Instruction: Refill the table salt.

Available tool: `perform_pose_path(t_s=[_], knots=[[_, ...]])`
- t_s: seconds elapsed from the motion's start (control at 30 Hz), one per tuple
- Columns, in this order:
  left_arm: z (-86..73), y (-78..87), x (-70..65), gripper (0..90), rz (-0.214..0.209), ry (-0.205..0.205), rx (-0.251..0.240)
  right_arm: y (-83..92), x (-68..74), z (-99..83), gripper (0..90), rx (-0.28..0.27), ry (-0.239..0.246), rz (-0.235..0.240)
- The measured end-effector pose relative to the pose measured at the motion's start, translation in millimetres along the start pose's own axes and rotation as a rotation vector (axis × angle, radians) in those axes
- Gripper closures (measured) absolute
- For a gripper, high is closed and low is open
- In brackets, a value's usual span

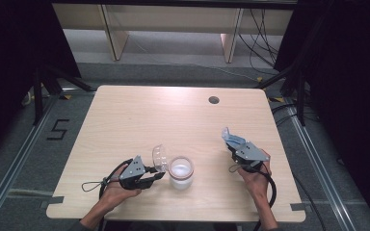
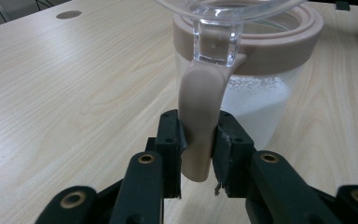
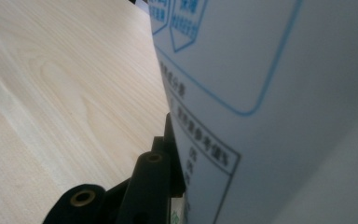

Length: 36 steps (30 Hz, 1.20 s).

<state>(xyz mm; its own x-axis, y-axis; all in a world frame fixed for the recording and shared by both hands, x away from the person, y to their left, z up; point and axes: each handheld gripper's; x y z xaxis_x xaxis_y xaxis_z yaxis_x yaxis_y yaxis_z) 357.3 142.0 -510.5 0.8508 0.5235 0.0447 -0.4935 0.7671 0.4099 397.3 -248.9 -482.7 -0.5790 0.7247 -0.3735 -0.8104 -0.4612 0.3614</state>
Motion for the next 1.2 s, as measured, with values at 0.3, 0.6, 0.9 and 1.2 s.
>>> perform_pose_path(t_s=[0.3, 0.6, 0.9, 1.2], knots=[[-0.7, -0.8, -1.0, 72.8, -0.005, 0.023, -0.002, -5.3, -15.0, -14.4, 77.6, -0.026, -0.121, 0.007], [-0.9, -0.8, -1.6, 72.8, -0.004, 0.033, -0.001, -10.0, -20.5, -20.9, 77.7, -0.038, -0.206, 0.024], [-0.6, -0.8, 0.3, 72.5, -0.007, 0.004, -0.001, -14.4, -26.2, -29.7, 78.1, -0.027, -0.262, 0.023], [-0.8, -1.4, -0.2, 71.0, -0.008, 0.008, -0.001, -14.4, -25.9, -32.8, 72.7, -0.022, -0.315, 0.025]])
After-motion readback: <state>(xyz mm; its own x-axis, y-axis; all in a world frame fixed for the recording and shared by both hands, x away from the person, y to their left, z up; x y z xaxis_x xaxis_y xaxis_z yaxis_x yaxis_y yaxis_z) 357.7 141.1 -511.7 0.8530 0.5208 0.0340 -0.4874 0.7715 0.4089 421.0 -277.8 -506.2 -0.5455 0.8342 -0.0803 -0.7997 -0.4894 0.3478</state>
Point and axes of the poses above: each handheld gripper's, and its own axes: y roughly backward along the jaws, z roughly out of its top, x roughly to its left, and after that the axes turned 3 degrees about z, right-handed
